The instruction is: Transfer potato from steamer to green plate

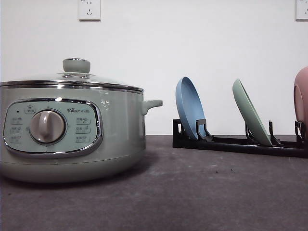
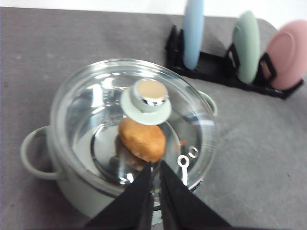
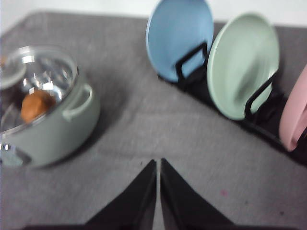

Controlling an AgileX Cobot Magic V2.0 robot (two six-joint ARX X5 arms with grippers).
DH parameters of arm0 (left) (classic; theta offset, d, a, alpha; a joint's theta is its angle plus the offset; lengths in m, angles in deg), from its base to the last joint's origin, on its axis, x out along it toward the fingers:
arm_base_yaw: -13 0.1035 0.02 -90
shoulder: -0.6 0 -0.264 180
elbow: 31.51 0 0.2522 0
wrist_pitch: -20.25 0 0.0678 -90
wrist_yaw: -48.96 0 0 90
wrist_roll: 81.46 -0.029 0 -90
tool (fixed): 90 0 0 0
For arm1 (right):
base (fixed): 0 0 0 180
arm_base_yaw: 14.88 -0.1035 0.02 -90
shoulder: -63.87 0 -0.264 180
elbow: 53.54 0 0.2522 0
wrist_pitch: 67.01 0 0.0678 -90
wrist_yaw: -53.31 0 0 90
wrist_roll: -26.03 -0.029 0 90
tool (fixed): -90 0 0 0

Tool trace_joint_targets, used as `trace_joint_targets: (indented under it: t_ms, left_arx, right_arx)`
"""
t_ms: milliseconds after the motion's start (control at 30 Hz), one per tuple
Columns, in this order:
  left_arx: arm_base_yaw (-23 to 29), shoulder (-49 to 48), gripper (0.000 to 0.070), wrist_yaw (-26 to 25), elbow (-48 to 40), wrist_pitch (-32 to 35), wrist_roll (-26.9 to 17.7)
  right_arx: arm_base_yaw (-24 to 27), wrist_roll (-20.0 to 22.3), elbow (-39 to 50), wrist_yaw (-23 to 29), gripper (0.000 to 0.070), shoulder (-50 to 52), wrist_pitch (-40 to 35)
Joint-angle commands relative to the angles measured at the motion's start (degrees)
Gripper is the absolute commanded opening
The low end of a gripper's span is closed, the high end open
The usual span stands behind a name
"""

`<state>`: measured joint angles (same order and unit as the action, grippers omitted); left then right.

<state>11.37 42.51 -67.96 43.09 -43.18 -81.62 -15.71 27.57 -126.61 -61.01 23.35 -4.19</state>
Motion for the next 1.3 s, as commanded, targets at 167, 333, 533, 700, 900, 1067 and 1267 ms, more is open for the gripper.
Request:
trace_joint_targets:
  t_ms: [167, 333, 533, 700, 900, 1067, 1267]
  left_arx:
    - [-1.35, 0.31, 0.0275, -0.15, 1.49, 0.33, -1.94]
    - [-1.4, 0.31, 0.0594, -0.15, 1.49, 0.37, -1.94]
    - [-1.4, 0.31, 0.0597, -0.15, 1.49, 0.36, -1.94]
    - [-1.4, 0.28, 0.0596, -0.15, 1.49, 0.35, -1.94]
    - [-1.4, 0.28, 0.0596, -0.15, 1.49, 0.37, -1.88]
    - [-1.4, 0.28, 0.0596, -0.15, 1.49, 0.37, -1.77]
    - [-1.4, 0.28, 0.0596, -0.15, 1.49, 0.35, -1.77]
  right_arx:
    - [-0.94, 1.48, -1.18, 1.4, 0.0139, -0.61, 0.22]
    - [-0.94, 0.35, -1.18, 3.37, 0.0589, -0.59, 0.22]
    - [-0.94, 0.31, -1.18, 3.39, 0.0589, -0.61, 0.24]
    - [-0.94, -0.07, -1.18, 3.39, 0.0589, -0.61, 0.24]
    - [-0.94, -2.94, -1.2, 3.37, 0.0588, -1.02, -2.44]
    - [-0.94, -8.91, -3.43, 3.34, 0.0588, -5.2, -6.75]
    - [-0.94, -9.09, -12.33, 3.34, 0.0588, -16.45, -6.89]
